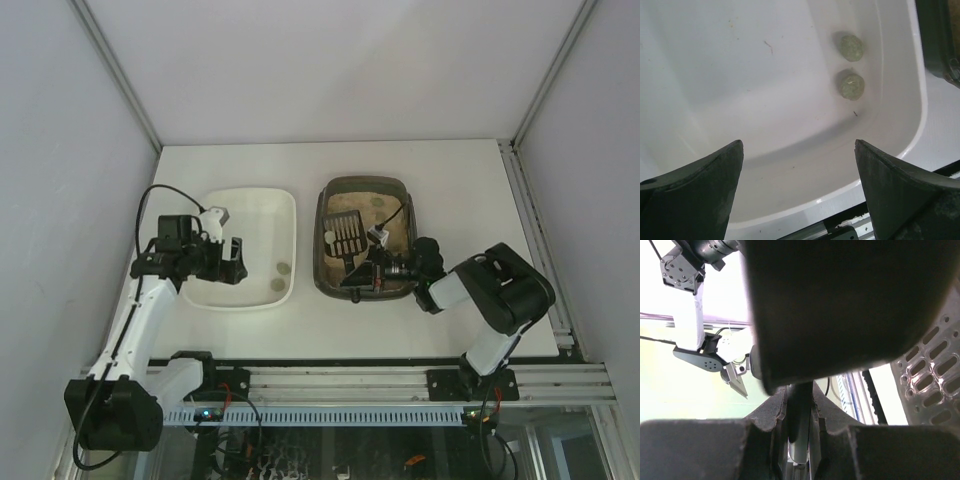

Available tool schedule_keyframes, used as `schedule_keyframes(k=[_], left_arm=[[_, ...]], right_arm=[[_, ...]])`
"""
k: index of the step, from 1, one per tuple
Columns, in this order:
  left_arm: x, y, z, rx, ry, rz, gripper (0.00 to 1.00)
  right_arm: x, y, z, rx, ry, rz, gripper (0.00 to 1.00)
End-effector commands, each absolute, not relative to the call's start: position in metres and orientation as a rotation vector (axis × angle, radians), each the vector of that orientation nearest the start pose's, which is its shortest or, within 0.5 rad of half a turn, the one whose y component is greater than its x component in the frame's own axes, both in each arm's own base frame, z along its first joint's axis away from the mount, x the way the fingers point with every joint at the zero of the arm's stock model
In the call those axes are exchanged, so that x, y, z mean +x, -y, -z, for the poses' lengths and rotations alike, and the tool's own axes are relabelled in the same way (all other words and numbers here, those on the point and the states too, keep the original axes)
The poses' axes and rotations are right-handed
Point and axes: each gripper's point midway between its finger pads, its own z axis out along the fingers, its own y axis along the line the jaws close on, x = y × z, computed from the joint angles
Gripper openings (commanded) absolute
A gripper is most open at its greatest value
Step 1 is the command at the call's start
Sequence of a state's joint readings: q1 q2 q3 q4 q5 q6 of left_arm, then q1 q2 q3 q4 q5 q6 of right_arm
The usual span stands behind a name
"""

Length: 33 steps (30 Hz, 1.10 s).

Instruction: Clean the litter box

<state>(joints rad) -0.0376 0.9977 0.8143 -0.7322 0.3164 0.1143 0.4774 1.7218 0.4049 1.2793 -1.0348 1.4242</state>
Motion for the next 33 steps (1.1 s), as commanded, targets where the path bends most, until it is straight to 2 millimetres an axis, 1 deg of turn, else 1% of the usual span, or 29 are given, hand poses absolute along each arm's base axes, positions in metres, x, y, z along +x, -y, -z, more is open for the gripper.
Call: schedule_keyframes(k=[1,2,3,4,6,7,8,9,12,14,16,17,18,19,20,23,25,27,30,33], left_arm=[[0.255,0.042,-0.149,0.209,-2.411,0.331,0.95],[0.255,0.040,-0.148,0.191,-2.414,0.347,0.95],[0.254,0.038,-0.148,0.182,-2.418,0.370,0.95],[0.251,0.039,-0.149,0.187,-2.423,0.406,0.96],[0.244,0.043,-0.148,0.219,-2.435,0.492,0.96],[0.241,0.045,-0.149,0.238,-2.435,0.535,0.96],[0.238,0.046,-0.148,0.252,-2.440,0.567,0.96],[0.238,0.045,-0.149,0.254,-2.442,0.584,0.96],[0.236,0.041,-0.147,0.246,-2.456,0.627,0.96],[0.234,0.036,-0.147,0.215,-2.455,0.655,0.95],[0.234,0.030,-0.148,0.178,-2.446,0.663,0.95],[0.234,0.027,-0.149,0.165,-2.437,0.666,0.95],[0.233,0.024,-0.149,0.152,-2.433,0.667,0.95],[0.232,0.024,-0.151,0.151,-2.426,0.672,0.95],[0.231,0.023,-0.152,0.155,-2.420,0.674,0.95],[0.226,0.029,-0.161,0.218,-2.380,0.700,0.95],[0.220,0.036,-0.168,0.288,-2.348,0.733,0.96],[0.218,0.037,-0.172,0.314,-2.332,0.731,0.96],[0.218,0.036,-0.172,0.307,-2.329,0.718,0.96],[0.218,0.035,-0.171,0.300,-2.334,0.722,0.96]], right_arm=[[0.197,-0.306,-0.152,-0.209,-2.140,-2.041,0.00],[0.196,-0.310,-0.151,-0.223,-2.178,-2.001,0.00],[0.200,-0.314,-0.152,-0.246,-2.208,-1.945,0.00],[0.199,-0.318,-0.148,-0.264,-2.267,-1.871,0.00],[0.201,-0.324,-0.148,-0.341,-2.363,-1.657,0.00],[0.205,-0.325,-0.144,-0.365,-2.412,-1.495,0.00],[0.206,-0.327,-0.149,-0.421,-2.424,-1.391,0.00],[0.203,-0.329,-0.152,-0.467,-2.441,-1.314,0.00],[0.201,-0.336,-0.162,-0.520,-2.458,-1.185,0.00],[0.201,-0.337,-0.158,-0.543,-2.491,-1.046,0.00],[0.202,-0.340,-0.155,-0.596,-2.503,-0.868,0.00],[0.201,-0.340,-0.144,-0.628,-2.532,-0.759,0.00],[0.203,-0.344,-0.145,-0.648,-2.530,-0.673,0.00],[0.209,-0.346,-0.147,-0.655,-2.512,-0.569,0.00],[0.206,-0.350,-0.140,-0.690,-2.524,-0.504,0.00],[0.214,-0.353,-0.126,-0.728,-2.497,-0.251,0.00],[0.220,-0.354,-0.123,-0.747,-2.457,-0.089,0.00],[0.226,-0.354,-0.127,-0.769,-2.368,0.081,0.00],[0.223,-0.362,-0.129,-0.833,-2.296,0.168,0.00],[0.223,-0.363,-0.132,-0.823,-2.291,0.172,0.00]])
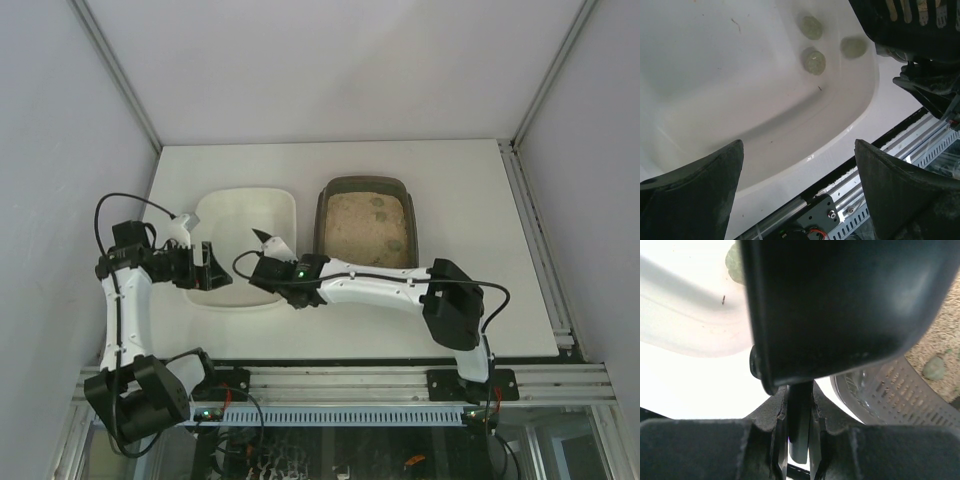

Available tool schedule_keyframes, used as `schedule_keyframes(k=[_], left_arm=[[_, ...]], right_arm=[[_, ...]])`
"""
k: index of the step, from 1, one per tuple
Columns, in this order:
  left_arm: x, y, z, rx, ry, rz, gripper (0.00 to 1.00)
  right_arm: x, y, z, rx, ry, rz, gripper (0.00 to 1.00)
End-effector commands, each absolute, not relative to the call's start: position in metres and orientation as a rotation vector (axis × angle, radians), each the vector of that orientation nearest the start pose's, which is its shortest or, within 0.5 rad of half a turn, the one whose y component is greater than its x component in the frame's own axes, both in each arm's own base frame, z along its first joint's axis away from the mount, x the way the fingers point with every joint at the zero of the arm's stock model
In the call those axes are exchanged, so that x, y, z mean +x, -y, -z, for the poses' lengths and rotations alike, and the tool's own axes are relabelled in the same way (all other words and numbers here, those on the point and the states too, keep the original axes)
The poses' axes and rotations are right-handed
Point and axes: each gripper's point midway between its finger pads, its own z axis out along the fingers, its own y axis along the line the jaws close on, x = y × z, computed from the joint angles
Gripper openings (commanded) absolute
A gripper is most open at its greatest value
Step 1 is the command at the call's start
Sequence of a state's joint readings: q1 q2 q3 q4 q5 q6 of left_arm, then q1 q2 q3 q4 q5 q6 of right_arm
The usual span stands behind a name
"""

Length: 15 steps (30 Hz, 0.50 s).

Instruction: Clean the litter box

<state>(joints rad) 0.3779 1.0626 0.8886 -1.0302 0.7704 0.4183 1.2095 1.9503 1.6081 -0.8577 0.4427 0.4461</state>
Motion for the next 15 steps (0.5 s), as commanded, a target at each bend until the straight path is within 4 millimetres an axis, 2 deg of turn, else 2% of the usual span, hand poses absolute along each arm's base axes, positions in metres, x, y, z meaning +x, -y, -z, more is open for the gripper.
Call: schedule_keyframes(k=[1,6,7,10,12,15], left_arm=[[0.219,0.035,-0.171,0.299,-2.336,0.725,0.96],[0.219,0.035,-0.170,0.300,-2.338,0.733,0.95],[0.221,0.034,-0.170,0.288,-2.338,0.721,0.98],[0.231,0.026,-0.170,0.208,-2.322,0.641,1.00],[0.244,0.020,-0.180,0.118,-2.277,0.588,1.00],[0.269,0.031,-0.212,0.087,-2.180,0.578,1.00]], right_arm=[[0.223,-0.363,-0.132,-0.819,-2.290,0.167,0.00],[0.224,-0.365,-0.142,-0.787,-2.280,0.122,0.00],[0.224,-0.365,-0.145,-0.777,-2.276,0.111,0.00],[0.228,-0.360,-0.165,-0.705,-2.269,0.061,0.00],[0.232,-0.341,-0.189,-0.627,-2.278,0.011,0.00],[0.235,-0.297,-0.208,-0.527,-2.390,-0.082,0.00]])
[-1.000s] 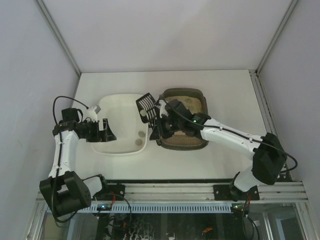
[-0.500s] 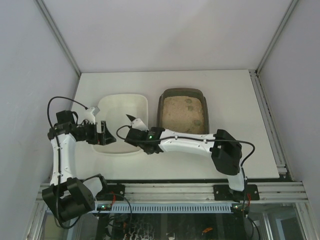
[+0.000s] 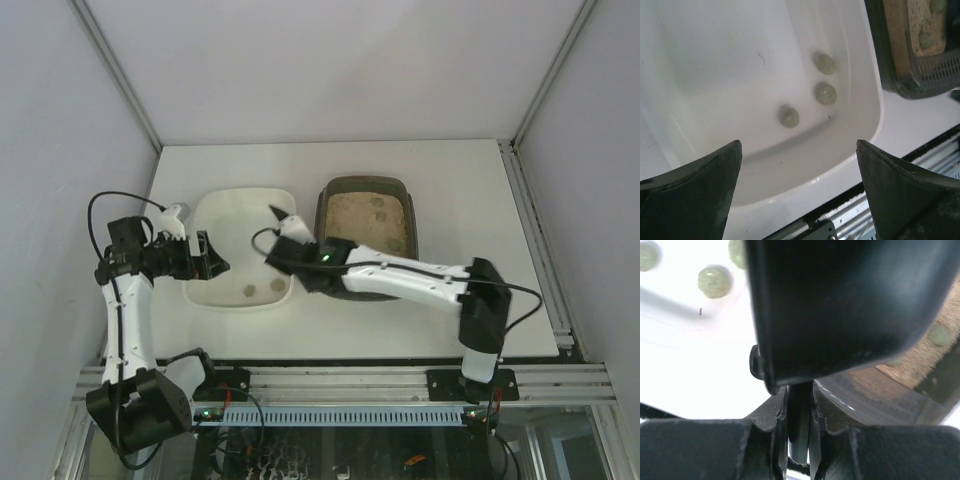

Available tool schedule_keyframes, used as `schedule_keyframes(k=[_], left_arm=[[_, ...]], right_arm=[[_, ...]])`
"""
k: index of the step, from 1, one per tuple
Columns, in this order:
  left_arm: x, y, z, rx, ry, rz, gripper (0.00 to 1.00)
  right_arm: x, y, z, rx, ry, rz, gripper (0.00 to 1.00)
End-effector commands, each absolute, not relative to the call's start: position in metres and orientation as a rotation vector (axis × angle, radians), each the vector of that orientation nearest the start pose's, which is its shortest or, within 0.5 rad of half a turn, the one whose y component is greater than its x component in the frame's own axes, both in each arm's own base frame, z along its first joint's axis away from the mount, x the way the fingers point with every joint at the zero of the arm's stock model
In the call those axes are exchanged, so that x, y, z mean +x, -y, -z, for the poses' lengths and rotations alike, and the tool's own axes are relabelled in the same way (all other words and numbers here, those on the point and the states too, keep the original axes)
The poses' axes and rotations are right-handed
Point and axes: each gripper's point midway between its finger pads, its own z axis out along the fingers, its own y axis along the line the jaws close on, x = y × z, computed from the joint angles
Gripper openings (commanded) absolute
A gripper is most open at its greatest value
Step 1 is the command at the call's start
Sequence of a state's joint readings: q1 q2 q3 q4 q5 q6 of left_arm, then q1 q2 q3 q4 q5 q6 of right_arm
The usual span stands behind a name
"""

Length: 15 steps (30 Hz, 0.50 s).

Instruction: Clean the litter box

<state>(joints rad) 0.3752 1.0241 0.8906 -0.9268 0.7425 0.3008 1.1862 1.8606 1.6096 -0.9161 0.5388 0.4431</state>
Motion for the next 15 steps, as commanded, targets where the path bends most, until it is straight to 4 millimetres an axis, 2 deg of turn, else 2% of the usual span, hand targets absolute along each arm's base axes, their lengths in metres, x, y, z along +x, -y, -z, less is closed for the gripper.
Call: schedule_keyframes(k=[1,3,5,8,11,13,15], left_arm=[[0.280,0.037,-0.223,0.089,-2.157,0.545,1.00],[0.308,0.054,-0.249,0.086,-2.114,0.441,1.00],[0.328,0.080,-0.263,0.071,-2.099,0.384,1.00],[0.345,0.141,-0.268,0.026,-2.079,0.603,1.00],[0.351,0.198,-0.268,-0.001,-2.070,0.877,1.00],[0.353,0.225,-0.264,0.027,-2.097,0.919,1.00],[0.359,0.240,-0.256,0.024,-2.133,0.907,1.00]], right_arm=[[0.235,-0.281,-0.211,-0.484,-2.438,-0.107,0.00],[0.231,-0.252,-0.212,-0.409,-2.544,-0.139,0.00],[0.225,-0.226,-0.210,-0.304,-2.655,-0.126,0.00],[0.215,-0.198,-0.198,-0.164,-2.828,-0.056,0.00],[0.202,-0.187,-0.186,-0.075,-3.010,0.008,0.00],[0.196,-0.185,-0.184,-0.062,-3.092,0.086,0.00],[0.193,-0.191,-0.182,-0.083,-3.154,0.075,0.00]])
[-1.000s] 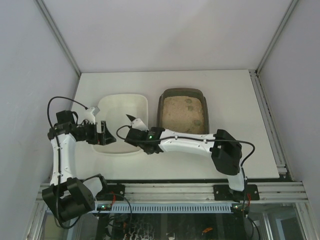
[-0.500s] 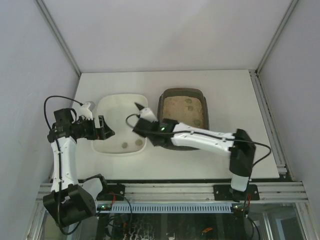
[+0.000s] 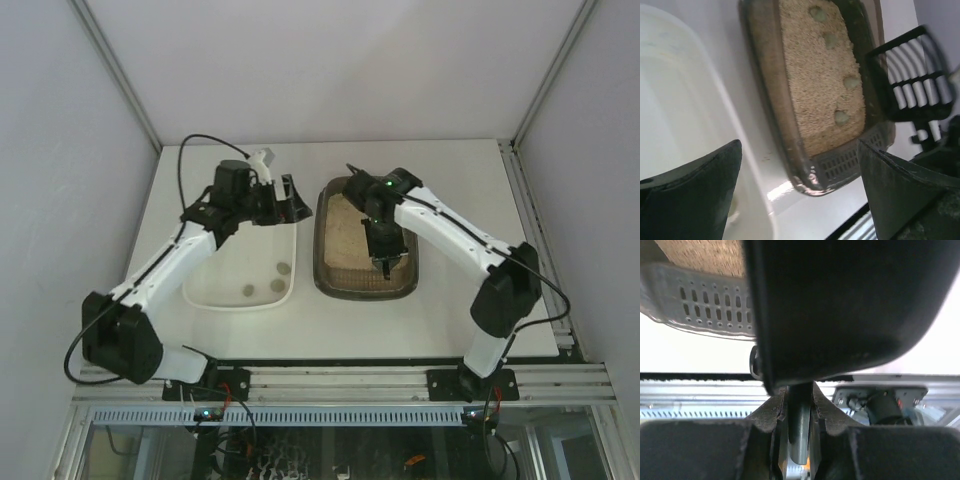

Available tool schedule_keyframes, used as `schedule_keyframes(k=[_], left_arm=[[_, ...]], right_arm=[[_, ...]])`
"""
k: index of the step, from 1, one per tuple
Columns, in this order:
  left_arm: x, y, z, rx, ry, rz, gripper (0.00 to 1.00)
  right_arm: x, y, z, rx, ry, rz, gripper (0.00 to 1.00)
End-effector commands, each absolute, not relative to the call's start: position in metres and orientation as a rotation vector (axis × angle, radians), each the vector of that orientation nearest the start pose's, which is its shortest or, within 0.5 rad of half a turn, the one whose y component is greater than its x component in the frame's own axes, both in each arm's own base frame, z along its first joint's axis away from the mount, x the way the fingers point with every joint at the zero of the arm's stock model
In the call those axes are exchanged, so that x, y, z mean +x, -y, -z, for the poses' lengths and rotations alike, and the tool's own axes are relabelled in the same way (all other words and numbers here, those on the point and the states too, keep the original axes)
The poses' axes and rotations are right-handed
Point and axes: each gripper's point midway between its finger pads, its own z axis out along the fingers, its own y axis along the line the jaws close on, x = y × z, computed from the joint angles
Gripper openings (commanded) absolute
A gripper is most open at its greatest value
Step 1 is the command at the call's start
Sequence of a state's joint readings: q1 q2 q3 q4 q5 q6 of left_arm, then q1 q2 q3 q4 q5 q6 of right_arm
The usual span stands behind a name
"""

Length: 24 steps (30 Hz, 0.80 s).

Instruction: Clean the litter box

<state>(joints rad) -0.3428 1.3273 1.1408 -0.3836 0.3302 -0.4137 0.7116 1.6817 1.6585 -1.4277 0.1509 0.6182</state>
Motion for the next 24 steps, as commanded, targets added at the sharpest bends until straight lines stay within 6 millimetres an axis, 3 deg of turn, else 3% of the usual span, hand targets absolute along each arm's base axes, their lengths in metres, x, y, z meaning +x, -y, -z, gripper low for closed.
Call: schedule_keyframes(k=[1,5,9,24], left_arm=[[0.362,0.244,-0.251,0.001,-2.152,0.919,1.00],[0.367,0.259,-0.232,-0.072,-2.216,0.991,1.00],[0.366,0.264,-0.226,-0.080,-2.233,1.020,1.00],[0.349,0.249,-0.208,-0.002,-2.229,0.950,1.00]], right_arm=[[0.191,-0.194,-0.180,-0.046,-3.184,0.044,0.00],[0.189,-0.197,-0.170,0.140,-3.307,-0.050,0.00],[0.202,-0.185,-0.161,0.271,-3.291,0.047,0.00],[0.215,-0.150,-0.130,0.326,-3.247,0.402,0.00]])
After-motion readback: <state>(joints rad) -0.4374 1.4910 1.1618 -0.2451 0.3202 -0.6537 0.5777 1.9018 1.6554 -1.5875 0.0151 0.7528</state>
